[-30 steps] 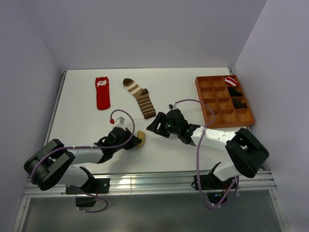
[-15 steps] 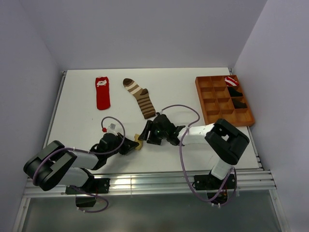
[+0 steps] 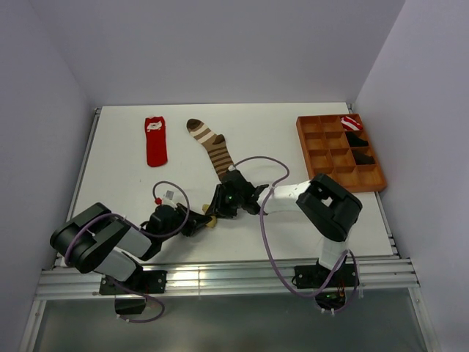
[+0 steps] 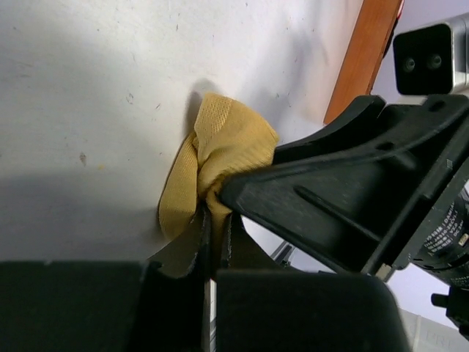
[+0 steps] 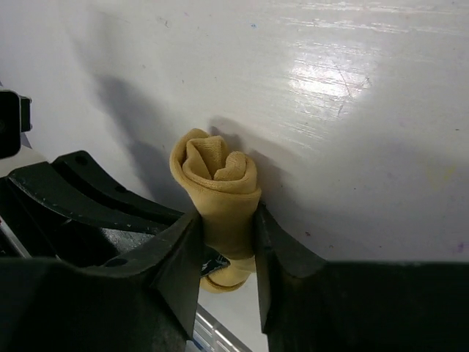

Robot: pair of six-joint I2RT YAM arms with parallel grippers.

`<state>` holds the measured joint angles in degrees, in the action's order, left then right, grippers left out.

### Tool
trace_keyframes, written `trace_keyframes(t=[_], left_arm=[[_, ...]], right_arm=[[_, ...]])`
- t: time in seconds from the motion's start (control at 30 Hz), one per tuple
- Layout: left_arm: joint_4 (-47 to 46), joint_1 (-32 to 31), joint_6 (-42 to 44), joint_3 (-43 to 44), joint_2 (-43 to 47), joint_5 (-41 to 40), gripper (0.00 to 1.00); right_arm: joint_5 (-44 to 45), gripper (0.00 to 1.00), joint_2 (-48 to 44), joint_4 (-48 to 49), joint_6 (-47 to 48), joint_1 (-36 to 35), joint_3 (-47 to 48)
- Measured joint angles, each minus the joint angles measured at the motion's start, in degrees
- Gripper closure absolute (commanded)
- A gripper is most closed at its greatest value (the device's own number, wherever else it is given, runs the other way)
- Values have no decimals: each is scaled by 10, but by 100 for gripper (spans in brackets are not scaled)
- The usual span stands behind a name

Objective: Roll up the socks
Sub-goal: Roll the sock at the center of the board.

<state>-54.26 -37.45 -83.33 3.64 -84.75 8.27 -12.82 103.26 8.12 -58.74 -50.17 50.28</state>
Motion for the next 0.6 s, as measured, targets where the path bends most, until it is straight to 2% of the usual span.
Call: trace_keyframes(t=[0.07, 0.17, 0.2, 0.23, 0.27, 0.3, 0.4, 0.6], left_arm=[[-19, 1, -2, -1, -15, 5, 99], [-38, 2, -1, -2, -30, 12, 90], [-38, 3, 0, -2, -31, 13, 81], [-37, 3, 3, -2, -30, 13, 75], [-33, 3, 6, -2, -26, 12, 71], [-23, 3, 13, -2, -16, 10, 62], [45, 2, 34, -1, 48, 2, 52], [241, 1, 81, 15, 214, -45, 52]], right_arm=[[1, 79, 4, -10, 8, 1, 5], [7, 95, 4, -25, 22, 2, 13], [9, 97, 4, -31, 27, 2, 16], [12, 100, 4, -36, 32, 2, 19], [14, 100, 4, -41, 36, 2, 21], [16, 100, 3, -45, 40, 1, 23], [29, 100, 0, -55, 56, -2, 28], [61, 100, -6, -68, 90, -6, 33]])
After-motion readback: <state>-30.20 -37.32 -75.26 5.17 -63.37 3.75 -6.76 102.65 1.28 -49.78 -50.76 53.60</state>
